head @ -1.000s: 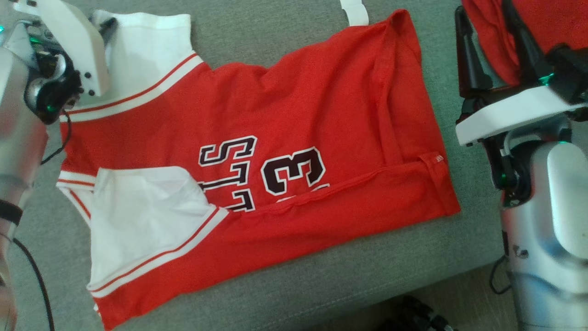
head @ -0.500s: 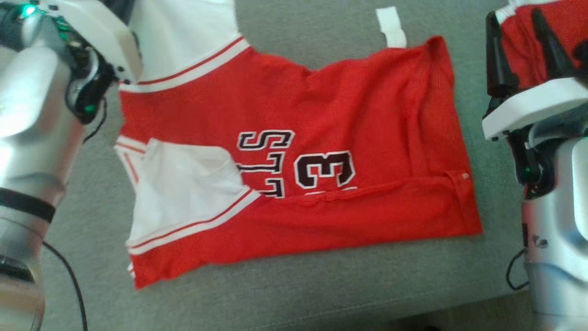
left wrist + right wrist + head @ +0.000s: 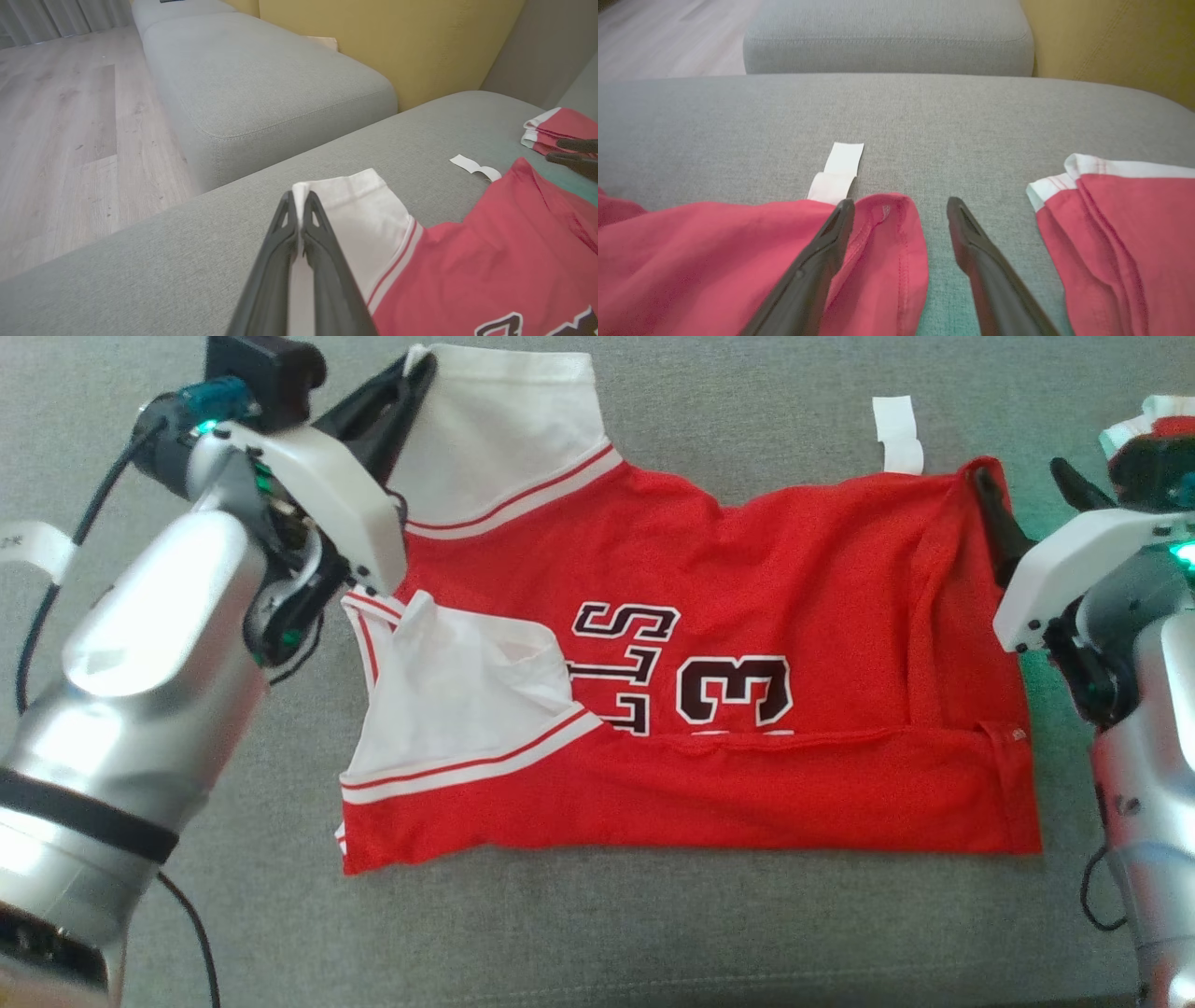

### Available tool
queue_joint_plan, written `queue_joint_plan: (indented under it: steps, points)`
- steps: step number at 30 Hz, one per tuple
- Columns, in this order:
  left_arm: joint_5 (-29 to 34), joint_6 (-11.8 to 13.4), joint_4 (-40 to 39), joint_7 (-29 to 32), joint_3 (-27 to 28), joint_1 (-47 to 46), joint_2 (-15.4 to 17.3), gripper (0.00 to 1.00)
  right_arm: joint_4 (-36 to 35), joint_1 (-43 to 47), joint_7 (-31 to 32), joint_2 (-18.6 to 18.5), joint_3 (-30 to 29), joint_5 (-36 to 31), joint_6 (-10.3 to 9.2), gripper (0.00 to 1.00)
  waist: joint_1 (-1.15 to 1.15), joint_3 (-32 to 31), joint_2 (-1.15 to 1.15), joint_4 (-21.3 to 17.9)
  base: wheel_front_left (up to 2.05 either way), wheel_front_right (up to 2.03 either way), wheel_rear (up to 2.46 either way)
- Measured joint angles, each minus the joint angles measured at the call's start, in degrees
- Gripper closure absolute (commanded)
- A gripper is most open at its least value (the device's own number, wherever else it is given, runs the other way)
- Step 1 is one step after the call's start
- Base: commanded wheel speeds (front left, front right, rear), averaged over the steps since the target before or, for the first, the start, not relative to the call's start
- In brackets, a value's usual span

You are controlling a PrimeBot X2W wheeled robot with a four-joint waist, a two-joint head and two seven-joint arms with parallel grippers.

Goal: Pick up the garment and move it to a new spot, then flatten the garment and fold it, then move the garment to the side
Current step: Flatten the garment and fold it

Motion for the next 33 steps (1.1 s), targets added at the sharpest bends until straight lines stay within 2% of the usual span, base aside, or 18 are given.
queue_joint_plan:
  steps: [11, 21, 30, 31, 32, 33]
  points:
    - [-0.33, 1.21, -5.87, 2.24, -1.19, 2.44, 0.79, 1.00, 9.93, -6.92, -1.60, -0.52, 2.36, 1.21, 0.00, 0.00, 0.00, 1.09, 0.00, 0.34, 0.00, 0.00, 0.00]
    - [-0.34, 1.74, -7.17, 3.13, -1.43, 2.65, 1.14, 1.00, 17.15, -8.70, -2.16, -0.32, 4.79, 1.45, 0.01, 0.00, 0.00, 1.63, 0.00, 0.49, 0.00, 0.00, 0.00]
    - [-0.35, 2.24, -7.42, 3.12, -1.57, 2.63, 1.34, 1.00, 20.86, -12.09, -3.87, -1.26, 4.94, 1.91, 0.01, 0.00, 0.00, 2.65, 0.00, 0.38, 0.00, 0.00, 0.00]
    - [-0.48, 2.25, -7.38, 3.11, -1.57, 2.63, 1.34, 1.00, 21.15, -12.21, -3.87, -1.26, 4.95, 2.56, 0.01, 0.14, 0.00, 2.75, 0.00, 0.35, 0.00, 0.00, 0.00]
    - [-0.82, 2.33, -7.24, 3.11, -1.55, 2.62, 1.35, 1.00, 21.39, -12.38, -3.87, -1.26, 5.05, 3.03, 0.01, 1.00, 0.00, 2.84, 0.00, 0.30, 0.00, 0.00, 0.00]
    - [-0.91, 2.54, -7.02, 3.10, -1.53, 2.61, 1.35, 1.00, 21.68, -12.71, -3.89, -1.32, 5.35, 3.25, 0.01, 1.00, 0.00, 2.91, 0.00, 0.26, 0.00, 0.00, 0.00]
